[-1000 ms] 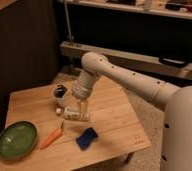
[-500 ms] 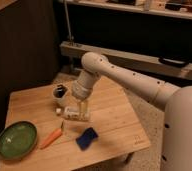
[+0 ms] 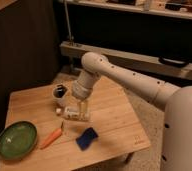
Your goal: Stand the bottle upright
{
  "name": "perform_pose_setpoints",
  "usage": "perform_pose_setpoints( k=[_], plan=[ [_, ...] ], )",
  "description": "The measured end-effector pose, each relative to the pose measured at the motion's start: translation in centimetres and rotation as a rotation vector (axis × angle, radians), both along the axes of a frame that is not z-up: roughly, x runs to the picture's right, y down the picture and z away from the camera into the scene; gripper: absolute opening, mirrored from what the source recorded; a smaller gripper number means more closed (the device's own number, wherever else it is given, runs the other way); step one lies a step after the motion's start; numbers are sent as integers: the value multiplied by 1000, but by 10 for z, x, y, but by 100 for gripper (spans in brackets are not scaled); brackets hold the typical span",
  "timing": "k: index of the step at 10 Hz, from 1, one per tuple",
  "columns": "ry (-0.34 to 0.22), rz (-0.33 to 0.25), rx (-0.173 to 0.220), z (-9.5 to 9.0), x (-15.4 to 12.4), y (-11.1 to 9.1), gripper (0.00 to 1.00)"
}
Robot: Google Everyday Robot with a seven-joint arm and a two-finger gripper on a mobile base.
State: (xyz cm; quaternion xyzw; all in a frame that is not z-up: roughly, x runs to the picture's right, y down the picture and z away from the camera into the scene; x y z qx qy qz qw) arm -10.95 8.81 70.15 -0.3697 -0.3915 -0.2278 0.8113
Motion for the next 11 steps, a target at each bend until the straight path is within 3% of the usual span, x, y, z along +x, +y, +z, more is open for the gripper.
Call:
perform_pose_setpoints(
  k=[1, 3, 5, 8, 11],
  plan=[
    [40, 10, 8, -1, 2, -5, 80],
    [241, 48, 45, -8, 4, -19, 80],
    [312, 90, 30, -6, 6, -17, 80],
    [236, 145, 29, -1, 7, -8, 80],
    [265, 172, 93, -7, -3, 1, 80]
  ],
)
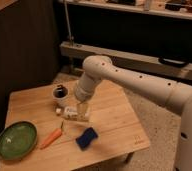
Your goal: Stand the bottle upright
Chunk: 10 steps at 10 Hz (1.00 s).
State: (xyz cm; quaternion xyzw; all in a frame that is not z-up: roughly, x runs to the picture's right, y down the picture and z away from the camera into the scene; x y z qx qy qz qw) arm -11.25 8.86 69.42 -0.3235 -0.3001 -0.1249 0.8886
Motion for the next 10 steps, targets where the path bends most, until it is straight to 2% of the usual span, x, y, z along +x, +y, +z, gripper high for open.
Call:
perform_pose_setpoints(
  k=[2, 3, 6, 10],
  plan=[
    [56, 5, 32, 1, -7, 5, 80],
    [85, 3, 31, 6, -13, 9, 80],
    [151, -26, 9, 28, -31, 17, 80],
    [166, -77, -34, 52, -60, 19, 80]
  ],
)
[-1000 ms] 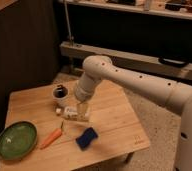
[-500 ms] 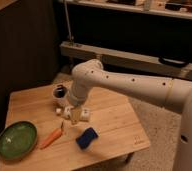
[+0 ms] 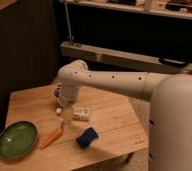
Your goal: Stand the bottle upright
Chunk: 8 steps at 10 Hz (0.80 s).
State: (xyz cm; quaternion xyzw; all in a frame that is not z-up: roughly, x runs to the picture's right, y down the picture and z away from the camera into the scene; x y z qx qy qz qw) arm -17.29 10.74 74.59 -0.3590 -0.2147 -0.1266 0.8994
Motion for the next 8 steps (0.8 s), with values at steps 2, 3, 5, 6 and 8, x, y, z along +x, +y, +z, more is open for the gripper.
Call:
perform_pose_setpoints(
  k=[2, 3, 5, 6, 8],
  plan=[
    [0, -24, -32, 9, -4, 6, 80],
    [1, -31, -41, 12, -5, 8, 80],
    [5, -50, -54, 19, -10, 14, 80],
    [9, -55, -59, 23, -11, 16, 80],
    [17, -55, -67, 29, -15, 19, 80]
  ],
)
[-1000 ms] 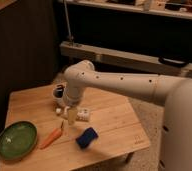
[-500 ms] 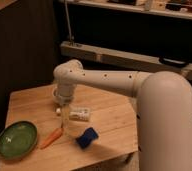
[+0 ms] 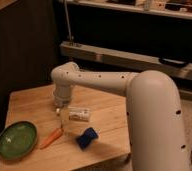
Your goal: Stand the bottle upright
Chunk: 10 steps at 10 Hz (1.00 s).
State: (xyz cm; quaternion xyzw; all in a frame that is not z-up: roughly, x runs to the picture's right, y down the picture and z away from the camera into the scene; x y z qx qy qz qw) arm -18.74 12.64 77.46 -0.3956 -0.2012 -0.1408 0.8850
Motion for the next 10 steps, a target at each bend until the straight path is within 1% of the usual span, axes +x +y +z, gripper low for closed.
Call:
perform_pose_setpoints(
  k=[1, 4, 6, 8, 10],
  plan=[
    [3, 14, -16, 5, 0, 2, 80],
    [-6, 61, -31, 14, -1, 2, 80],
    [-3, 66, -28, 19, -3, 0, 80],
    [14, 61, -23, 22, -9, 1, 80],
    [31, 65, -23, 25, -10, 3, 80]
  ],
)
